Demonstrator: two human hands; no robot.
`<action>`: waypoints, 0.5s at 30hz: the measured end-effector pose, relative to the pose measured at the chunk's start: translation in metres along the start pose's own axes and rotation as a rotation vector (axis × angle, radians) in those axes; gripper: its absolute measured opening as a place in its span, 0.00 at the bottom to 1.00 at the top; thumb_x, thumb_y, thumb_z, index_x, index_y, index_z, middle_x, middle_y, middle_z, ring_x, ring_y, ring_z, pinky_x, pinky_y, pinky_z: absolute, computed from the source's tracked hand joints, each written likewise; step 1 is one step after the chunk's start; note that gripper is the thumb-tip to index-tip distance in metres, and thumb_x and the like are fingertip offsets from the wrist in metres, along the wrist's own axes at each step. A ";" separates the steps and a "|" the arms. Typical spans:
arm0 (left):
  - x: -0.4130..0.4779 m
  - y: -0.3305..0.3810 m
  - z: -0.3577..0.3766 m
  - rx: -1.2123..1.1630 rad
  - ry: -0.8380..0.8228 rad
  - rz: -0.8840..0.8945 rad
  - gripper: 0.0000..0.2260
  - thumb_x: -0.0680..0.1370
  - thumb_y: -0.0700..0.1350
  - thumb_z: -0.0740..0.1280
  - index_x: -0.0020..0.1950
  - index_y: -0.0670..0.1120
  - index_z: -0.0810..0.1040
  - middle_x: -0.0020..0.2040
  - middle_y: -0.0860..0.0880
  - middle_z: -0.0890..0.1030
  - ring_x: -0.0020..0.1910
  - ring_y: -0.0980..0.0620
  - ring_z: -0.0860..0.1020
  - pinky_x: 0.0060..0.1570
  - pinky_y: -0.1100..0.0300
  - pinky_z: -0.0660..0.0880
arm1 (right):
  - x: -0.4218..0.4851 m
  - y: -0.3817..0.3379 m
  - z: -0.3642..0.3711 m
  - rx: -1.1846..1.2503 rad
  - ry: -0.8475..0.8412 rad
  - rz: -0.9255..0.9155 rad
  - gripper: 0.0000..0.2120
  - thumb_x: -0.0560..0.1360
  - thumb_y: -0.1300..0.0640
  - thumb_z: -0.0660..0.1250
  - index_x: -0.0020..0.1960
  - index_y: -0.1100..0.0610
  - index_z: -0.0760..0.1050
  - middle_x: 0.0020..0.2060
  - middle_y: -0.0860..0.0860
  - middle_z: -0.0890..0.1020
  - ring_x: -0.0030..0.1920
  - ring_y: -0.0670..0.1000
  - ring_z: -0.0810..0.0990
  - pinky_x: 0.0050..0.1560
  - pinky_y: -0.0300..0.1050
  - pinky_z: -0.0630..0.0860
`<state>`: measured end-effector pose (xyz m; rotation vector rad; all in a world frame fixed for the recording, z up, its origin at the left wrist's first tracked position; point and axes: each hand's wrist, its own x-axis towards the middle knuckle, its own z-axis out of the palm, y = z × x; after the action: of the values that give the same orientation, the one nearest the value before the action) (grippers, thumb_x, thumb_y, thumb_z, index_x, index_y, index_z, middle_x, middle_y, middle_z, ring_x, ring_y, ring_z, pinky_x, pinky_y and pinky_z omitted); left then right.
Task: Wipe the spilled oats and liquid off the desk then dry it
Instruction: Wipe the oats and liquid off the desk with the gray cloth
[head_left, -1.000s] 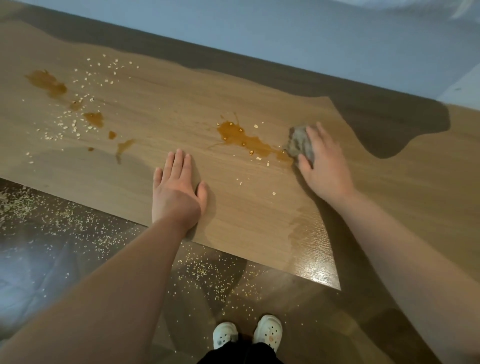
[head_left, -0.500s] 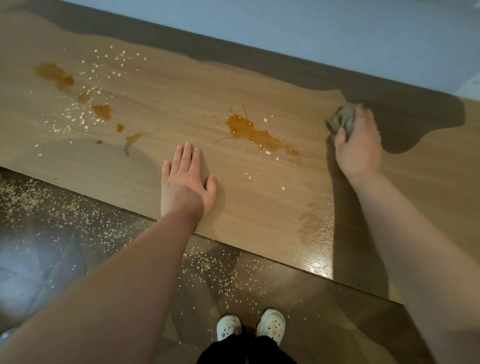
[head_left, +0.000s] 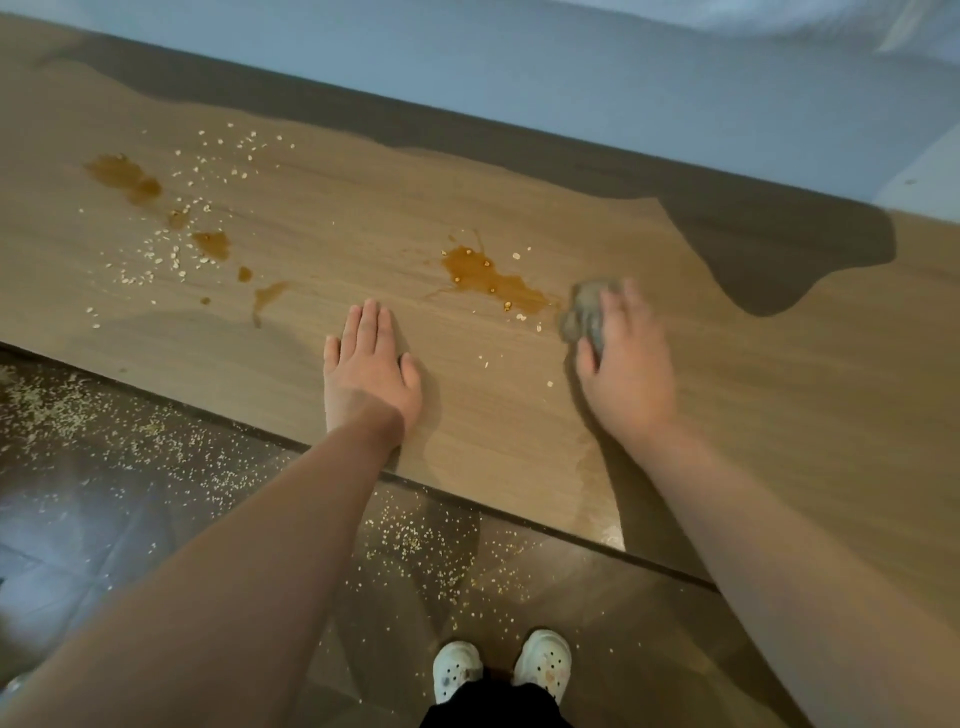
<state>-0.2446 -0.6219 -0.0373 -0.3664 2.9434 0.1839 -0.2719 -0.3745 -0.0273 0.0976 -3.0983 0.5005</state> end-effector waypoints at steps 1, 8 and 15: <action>0.002 0.007 0.000 -0.013 -0.005 -0.039 0.28 0.82 0.50 0.48 0.80 0.42 0.44 0.81 0.47 0.45 0.79 0.49 0.43 0.77 0.48 0.42 | -0.004 0.005 -0.003 -0.022 -0.073 -0.125 0.28 0.81 0.51 0.60 0.78 0.57 0.57 0.78 0.56 0.57 0.77 0.56 0.58 0.77 0.54 0.55; 0.011 0.040 0.005 -0.060 0.044 -0.247 0.29 0.82 0.50 0.48 0.80 0.43 0.43 0.81 0.47 0.45 0.79 0.48 0.42 0.76 0.42 0.43 | 0.059 0.064 -0.015 0.108 0.193 0.301 0.26 0.78 0.54 0.65 0.72 0.61 0.64 0.68 0.60 0.72 0.69 0.61 0.70 0.71 0.61 0.65; 0.011 0.039 0.006 -0.088 0.061 -0.243 0.29 0.82 0.50 0.49 0.80 0.42 0.45 0.81 0.47 0.46 0.79 0.48 0.43 0.76 0.41 0.43 | 0.057 0.034 -0.006 -0.081 -0.004 -0.075 0.29 0.79 0.48 0.63 0.75 0.58 0.60 0.78 0.57 0.54 0.78 0.58 0.54 0.76 0.58 0.50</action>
<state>-0.2642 -0.5865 -0.0413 -0.7493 2.9220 0.2741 -0.3313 -0.3443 -0.0318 0.2134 -3.1002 0.3735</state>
